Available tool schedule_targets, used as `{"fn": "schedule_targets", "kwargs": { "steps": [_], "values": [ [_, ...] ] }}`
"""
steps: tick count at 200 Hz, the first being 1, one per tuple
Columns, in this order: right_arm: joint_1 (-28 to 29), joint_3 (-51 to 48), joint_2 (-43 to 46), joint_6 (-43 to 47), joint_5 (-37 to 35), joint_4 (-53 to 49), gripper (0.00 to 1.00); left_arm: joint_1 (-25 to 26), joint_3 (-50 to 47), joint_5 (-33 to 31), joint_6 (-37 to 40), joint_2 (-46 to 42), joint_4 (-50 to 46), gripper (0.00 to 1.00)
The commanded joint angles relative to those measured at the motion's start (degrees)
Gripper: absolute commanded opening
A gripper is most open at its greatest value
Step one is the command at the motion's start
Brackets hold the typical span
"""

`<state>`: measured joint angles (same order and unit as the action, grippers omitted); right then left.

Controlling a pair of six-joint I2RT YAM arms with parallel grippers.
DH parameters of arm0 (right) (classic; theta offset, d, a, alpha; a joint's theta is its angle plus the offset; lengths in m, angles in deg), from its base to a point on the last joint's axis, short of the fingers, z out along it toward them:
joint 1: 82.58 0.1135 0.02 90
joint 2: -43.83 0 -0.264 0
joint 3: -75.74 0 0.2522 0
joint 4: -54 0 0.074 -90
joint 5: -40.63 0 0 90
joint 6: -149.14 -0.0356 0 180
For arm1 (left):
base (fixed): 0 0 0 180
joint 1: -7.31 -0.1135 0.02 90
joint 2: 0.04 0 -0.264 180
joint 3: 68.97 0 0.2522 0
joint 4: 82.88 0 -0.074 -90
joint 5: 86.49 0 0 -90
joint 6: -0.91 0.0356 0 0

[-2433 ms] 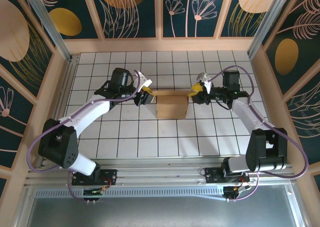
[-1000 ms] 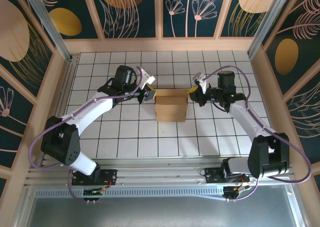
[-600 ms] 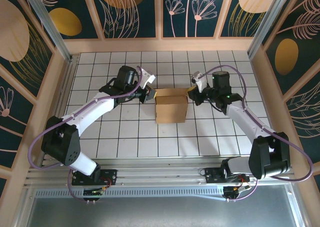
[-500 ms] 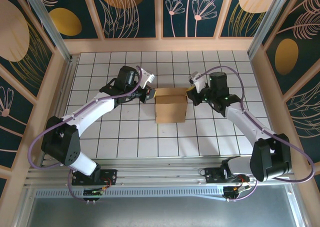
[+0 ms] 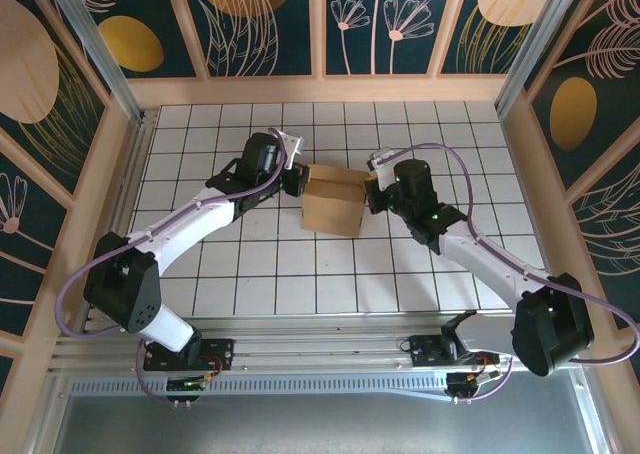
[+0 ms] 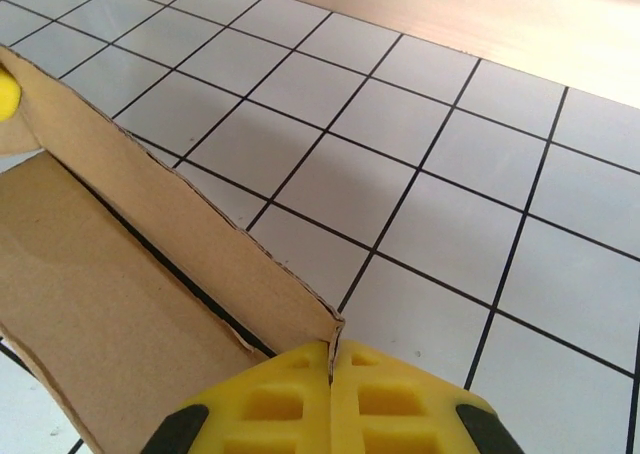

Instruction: Fold the paper box

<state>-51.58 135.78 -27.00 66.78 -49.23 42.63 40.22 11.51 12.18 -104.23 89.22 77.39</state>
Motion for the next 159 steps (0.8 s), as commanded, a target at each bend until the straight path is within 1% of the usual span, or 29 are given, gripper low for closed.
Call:
{"fn": "schedule_targets", "kwargs": {
  "steps": [1,33,58,100,122,129,159],
  "values": [
    [2.7,-1.5,1.1,-2.1,-2.4,4.9,0.02,2.2,-0.6,-0.9,-6.1,-2.3,8.4,0.0],
    [3.6,-2.3,1.6,-1.2,-3.4,6.1,0.03,2.6,-1.7,-2.2,-10.7,-1.5,8.9,0.0],
    [3.7,-2.6,1.6,-1.0,-3.5,6.2,0.04,2.7,-3.6,-1.5,-14.1,-1.1,10.4,0.0],
    [4.1,-3.5,1.9,-0.1,-4.0,7.1,0.04,2.7,-7.5,-3.1,-17.1,-2.8,11.4,0.0],
    [4.3,-4.4,1.9,0.4,-4.3,7.8,0.04,2.7,-10.6,-3.2,-21.0,-4.4,14.9,0.0],
    [4.4,-4.6,1.9,0.5,-4.4,8.0,0.04,2.7,-13.0,-3.0,-22.2,-4.7,16.4,0.0],
    [4.6,-5.9,2.5,0.7,-4.7,9.3,0.04,3.0,-16.0,-2.4,-24.8,-5.5,19.6,0.0]
  ]
}}
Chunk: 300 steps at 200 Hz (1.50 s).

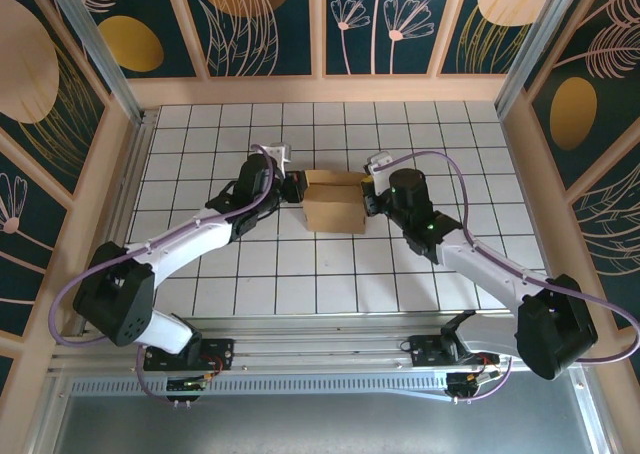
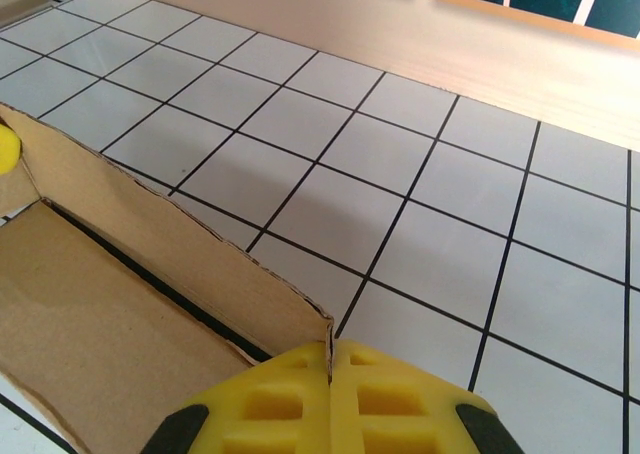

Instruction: Fold the paper box

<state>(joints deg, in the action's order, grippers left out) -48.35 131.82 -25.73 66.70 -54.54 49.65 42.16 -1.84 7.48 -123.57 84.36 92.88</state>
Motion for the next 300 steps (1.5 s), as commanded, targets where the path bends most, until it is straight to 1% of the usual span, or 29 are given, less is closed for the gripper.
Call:
{"fn": "schedule_targets", "kwargs": {
  "steps": [1,23,44,55,66,86,100,117,142,153,178,183,193,212,221,222,245,272,290,300],
  "values": [
    [1.4,-2.0,1.3,0.8,0.6,2.3,0.03,1.1,-2.7,2.3,-5.5,-0.7,4.2,0.0],
    [1.4,-3.6,1.8,0.0,0.2,3.4,0.04,1.7,-3.6,1.7,-5.8,-1.1,4.9,0.0],
    [1.9,-4.3,2.0,-2.5,0.3,3.4,0.07,2.1,-4.6,0.9,-6.2,-1.7,5.1,0.0],
    [2.5,-4.5,1.9,-3.7,0.1,3.4,0.12,2.5,-5.4,0.2,-6.5,-2.2,5.5,0.0],
    [3.2,-4.7,1.9,-4.8,-0.7,3.2,0.18,2.8,-6.1,-0.4,-6.9,-2.8,5.8,0.0],
    [4.2,-5.4,2.0,-6.5,-1.0,3.3,0.22,3.0,-7.2,-1.3,-7.3,-3.5,6.3,0.0],
    [4.3,-5.4,2.4,-8.6,-1.2,2.8,0.3,3.2,-7.9,-1.6,-7.3,-3.9,6.6,0.0],
    [4.4,-4.6,3.0,-10.8,-0.7,0.9,0.36,3.5,-8.2,-2.7,-6.2,-4.3,6.5,0.0],
    [4.3,-1.8,5.2,-12.8,1.9,-5.1,0.56,3.6,-7.4,-4.4,-3.1,-4.5,4.8,0.0],
    [4.1,-0.8,6.2,-13.3,2.7,-7.6,0.62,3.7,-6.6,-5.3,-1.9,-4.5,3.6,0.0],
    [2.3,1.1,8.3,-13.4,4.1,-12.8,0.67,3.7,-5.3,-5.9,0.2,-4.8,2.8,0.0],
    [1.7,1.5,8.6,-13.4,4.1,-13.8,0.7,3.7,-4.8,-6.0,0.7,-4.8,2.4,0.0],
    [0.1,2.3,9.5,-13.3,6.7,-15.8,0.77,3.7,-3.8,-6.2,1.7,-4.7,1.3,0.0],
    [-2.4,3.6,11.6,-12.5,8.1,-18.6,0.85,3.8,-2.2,-6.6,3.6,-4.9,-0.4,0.0],
    [-2.5,3.8,12.7,-11.7,8.9,-19.3,0.88,3.8,-1.4,-7.1,4.4,-5.0,-1.1,0.0],
    [-3.8,3.7,13.0,-11.7,9.2,-19.4,0.89,3.8,-1.3,-7.2,4.5,-5.0,-1.2,0.0],
    [-8.0,3.5,14.6,-11.3,12.8,-20.2,0.91,3.7,1.0,-6.7,6.1,-4.5,-2.8,0.0],
    [-10.0,1.7,14.3,-11.3,16.4,-17.6,0.91,3.8,2.0,-5.0,6.7,-3.3,-2.6,0.0],
    [-11.0,1.8,11.5,-13.8,18.9,-15.2,0.87,3.8,2.0,-5.0,7.1,-2.4,-2.6,0.0],
    [-11.2,2.3,9.3,-16.7,19.2,-13.9,0.84,3.8,4.0,-4.6,7.4,-1.9,-2.9,0.0]
  ]
}}
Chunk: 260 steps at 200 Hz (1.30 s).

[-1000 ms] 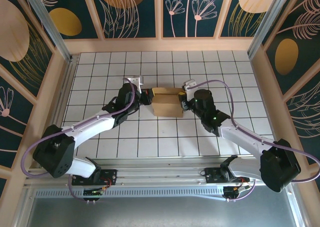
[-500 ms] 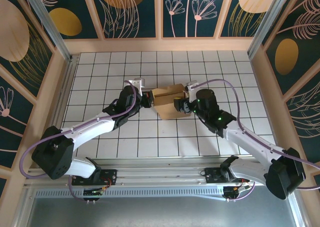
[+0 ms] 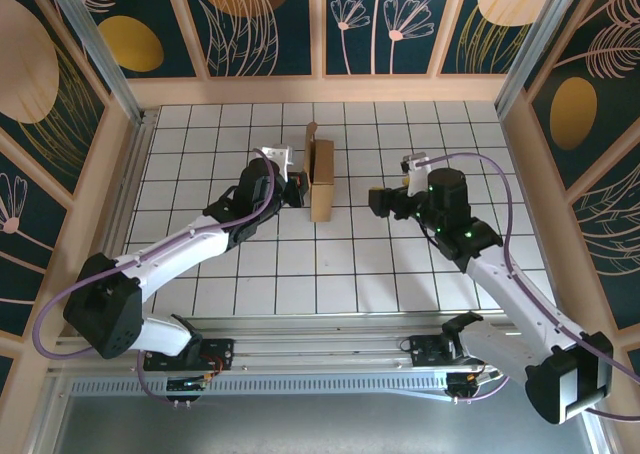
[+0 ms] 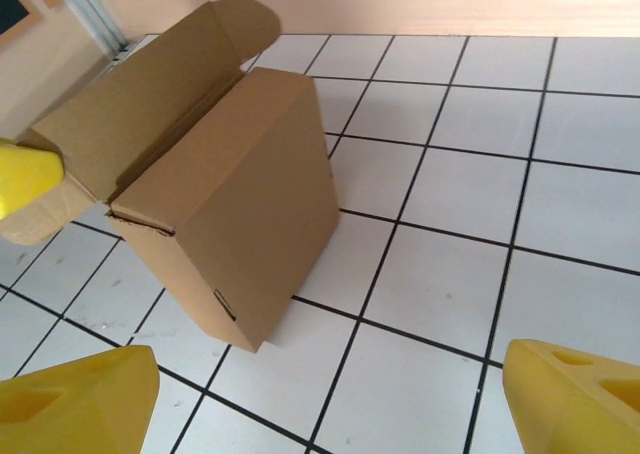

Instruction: Fold the paper box

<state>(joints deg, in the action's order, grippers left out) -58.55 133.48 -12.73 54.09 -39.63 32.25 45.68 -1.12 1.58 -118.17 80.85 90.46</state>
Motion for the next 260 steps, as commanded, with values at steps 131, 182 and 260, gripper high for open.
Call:
{"fn": "schedule_targets", "kwargs": {
  "steps": [131,182,260],
  "values": [
    [-2.0,8.4,-23.0,-18.9,3.5,11.8,0.61,0.3,4.7,-0.5,8.6,-1.3,-0.1,0.6],
    [-3.0,10.2,-26.7,-22.1,5.6,11.6,0.55,-3.0,16.1,-4.6,6.6,1.8,-13.1,0.66],
    [-1.9,7.8,-31.1,-34.6,9.7,21.0,0.46,-10.1,31.8,36.0,-3.9,24.0,-10.9,0.56]
  ]
}}
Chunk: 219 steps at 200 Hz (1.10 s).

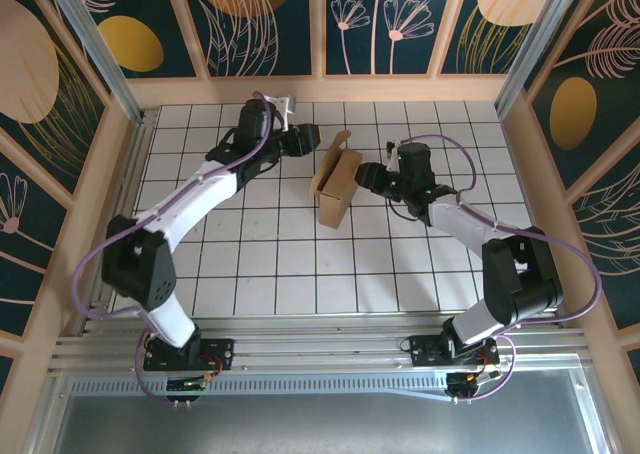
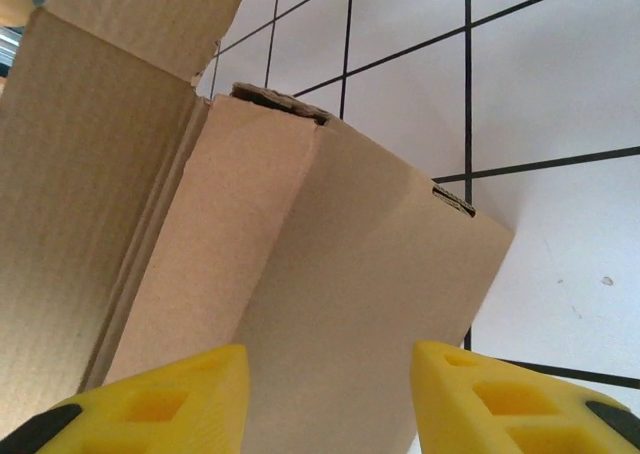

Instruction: Fold the paper box

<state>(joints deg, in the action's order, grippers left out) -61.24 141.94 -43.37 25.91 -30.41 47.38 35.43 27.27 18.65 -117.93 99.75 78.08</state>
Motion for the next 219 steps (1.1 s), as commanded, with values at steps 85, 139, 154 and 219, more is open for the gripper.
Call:
{"fn": "schedule_targets", "kwargs": {
  "steps": [85,139,154,219],
  "values": [
    [9.2,-4.3,-3.2,-19.7,-11.3,13.9,0.25,1.2,12.4,28.9,7.7,14.7,-7.1,0.31],
    [17.3,-9.6,-3.9,-32.7,-25.0,25.0,0.26,1.1,29.0,25.4,21.6,23.2,-22.2,0.3],
    [17.9,-8.7,-4.3,-31.2,-25.7,24.1,0.28,1.1,31.2,20.6,23.1,22.4,-23.6,0.34],
    [17.9,-6.0,-2.0,-22.9,-27.2,16.4,0.29,-3.8,14.6,-8.4,13.8,4.0,-13.3,0.35]
  ]
}}
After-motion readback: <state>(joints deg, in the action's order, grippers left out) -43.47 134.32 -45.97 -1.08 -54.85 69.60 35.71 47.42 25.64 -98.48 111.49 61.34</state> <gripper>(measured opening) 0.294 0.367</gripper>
